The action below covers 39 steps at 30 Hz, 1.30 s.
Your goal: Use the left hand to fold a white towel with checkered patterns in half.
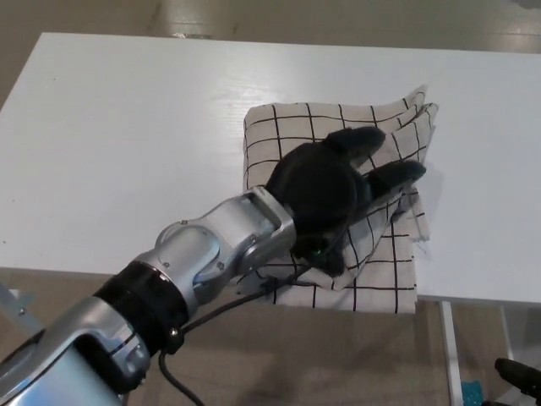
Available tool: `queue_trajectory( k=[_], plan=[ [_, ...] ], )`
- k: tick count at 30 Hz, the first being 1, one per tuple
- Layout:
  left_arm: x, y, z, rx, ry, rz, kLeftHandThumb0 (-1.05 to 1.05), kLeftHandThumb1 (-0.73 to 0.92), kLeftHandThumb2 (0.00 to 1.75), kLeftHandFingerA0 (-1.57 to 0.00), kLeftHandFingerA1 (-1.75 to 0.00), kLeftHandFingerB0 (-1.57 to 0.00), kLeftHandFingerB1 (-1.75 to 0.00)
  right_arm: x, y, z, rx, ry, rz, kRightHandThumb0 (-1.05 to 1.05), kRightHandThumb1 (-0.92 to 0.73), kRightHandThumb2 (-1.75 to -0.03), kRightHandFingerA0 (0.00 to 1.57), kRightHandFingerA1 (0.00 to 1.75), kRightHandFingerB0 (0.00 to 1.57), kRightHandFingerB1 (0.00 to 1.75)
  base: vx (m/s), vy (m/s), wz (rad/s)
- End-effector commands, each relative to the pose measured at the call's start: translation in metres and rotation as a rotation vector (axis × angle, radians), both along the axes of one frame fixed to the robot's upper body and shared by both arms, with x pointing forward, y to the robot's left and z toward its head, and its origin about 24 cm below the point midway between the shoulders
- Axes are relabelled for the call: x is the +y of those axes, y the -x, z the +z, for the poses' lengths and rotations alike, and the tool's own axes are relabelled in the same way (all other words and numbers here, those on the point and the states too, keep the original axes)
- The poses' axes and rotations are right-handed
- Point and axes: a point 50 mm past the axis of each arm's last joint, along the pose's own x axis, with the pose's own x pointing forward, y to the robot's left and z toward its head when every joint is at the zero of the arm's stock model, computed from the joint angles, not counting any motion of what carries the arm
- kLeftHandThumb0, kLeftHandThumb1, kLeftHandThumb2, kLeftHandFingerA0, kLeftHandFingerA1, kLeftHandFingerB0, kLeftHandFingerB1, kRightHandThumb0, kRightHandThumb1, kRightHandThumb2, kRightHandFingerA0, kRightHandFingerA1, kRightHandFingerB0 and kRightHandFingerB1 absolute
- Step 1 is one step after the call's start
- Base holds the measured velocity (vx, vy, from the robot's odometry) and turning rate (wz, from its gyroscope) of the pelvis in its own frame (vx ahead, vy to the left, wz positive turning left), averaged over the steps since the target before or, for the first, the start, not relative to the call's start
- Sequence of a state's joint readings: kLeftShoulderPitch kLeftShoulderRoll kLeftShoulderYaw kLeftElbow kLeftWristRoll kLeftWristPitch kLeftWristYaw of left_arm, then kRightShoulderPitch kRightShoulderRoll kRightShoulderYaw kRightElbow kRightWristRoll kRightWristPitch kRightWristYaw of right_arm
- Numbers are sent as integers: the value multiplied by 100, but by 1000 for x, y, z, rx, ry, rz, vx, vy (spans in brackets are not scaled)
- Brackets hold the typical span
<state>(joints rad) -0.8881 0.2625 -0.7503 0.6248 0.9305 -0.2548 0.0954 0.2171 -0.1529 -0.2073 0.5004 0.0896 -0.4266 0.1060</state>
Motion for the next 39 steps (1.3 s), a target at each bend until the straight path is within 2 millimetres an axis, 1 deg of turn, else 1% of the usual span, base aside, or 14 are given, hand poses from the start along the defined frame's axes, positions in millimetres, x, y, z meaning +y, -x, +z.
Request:
queue_trajectory(
  k=[1,2,6,9,13,14,18,22,29,32,33,36,37,39],
  plan=[
    [-8,-3,58,352,119,36,-96,56,60,0,0,0,-9,-2,8,-2,10,27,36,-44,-61,-58,65,63,60,52,0,0,0],
    [-8,-2,88,377,247,-9,-99,42,78,0,0,0,-5,-2,6,-2,6,26,36,-44,-62,-59,64,64,60,51,0,0,0],
    [2,13,174,372,531,-186,-102,47,79,0,0,0,-4,-3,3,-2,1,32,30,-44,-62,-59,64,66,60,52,0,0,0],
    [14,27,213,292,615,-271,-99,64,60,0,0,0,-5,-5,5,-4,20,31,28,-47,-61,-59,64,66,60,51,0,0,0],
    [22,42,237,259,680,-350,-99,64,61,0,0,0,-5,-4,8,-5,30,31,26,-47,-61,-58,64,65,60,51,0,0,0],
    [22,47,241,246,697,-377,-99,49,78,0,0,0,-4,-3,9,-6,33,31,24,-47,-61,-58,64,65,60,51,0,0,0],
    [25,60,250,212,719,-437,-98,65,61,0,0,0,-9,-1,12,-9,40,42,29,-46,-61,-58,64,65,61,51,0,0,0],
    [39,68,257,165,713,-443,-102,52,78,0,0,0,-5,0,13,-10,45,36,33,-47,-61,-58,64,65,61,51,0,0,0],
    [101,75,246,121,734,-346,-99,65,64,0,-1,0,-12,-2,15,-10,51,40,34,-47,-61,-58,64,65,60,51,0,0,0],
    [130,81,230,153,777,-312,-96,63,63,0,-8,0,-21,-4,16,-11,53,28,23,-46,-61,-58,64,65,60,52,0,0,0],
    [141,85,222,187,799,-304,-82,48,92,0,-7,0,-15,-4,17,-11,56,22,18,-46,-61,-58,64,65,60,52,0,0,0],
    [172,101,195,291,871,-297,-76,44,88,-1,-10,-1,-21,-8,18,-11,68,6,10,-48,-61,-57,62,65,59,51,0,0,0],
    [184,110,181,323,903,-290,-77,46,88,-3,-10,-4,-23,-10,19,-10,67,-2,-3,-49,-48,-84,58,70,54,62,0,0,0],
    [193,118,170,335,919,-273,-76,46,88,-3,-11,-6,-26,-10,20,-9,64,-6,-14,-48,-48,-84,58,70,53,61,0,0,0]
  ],
)
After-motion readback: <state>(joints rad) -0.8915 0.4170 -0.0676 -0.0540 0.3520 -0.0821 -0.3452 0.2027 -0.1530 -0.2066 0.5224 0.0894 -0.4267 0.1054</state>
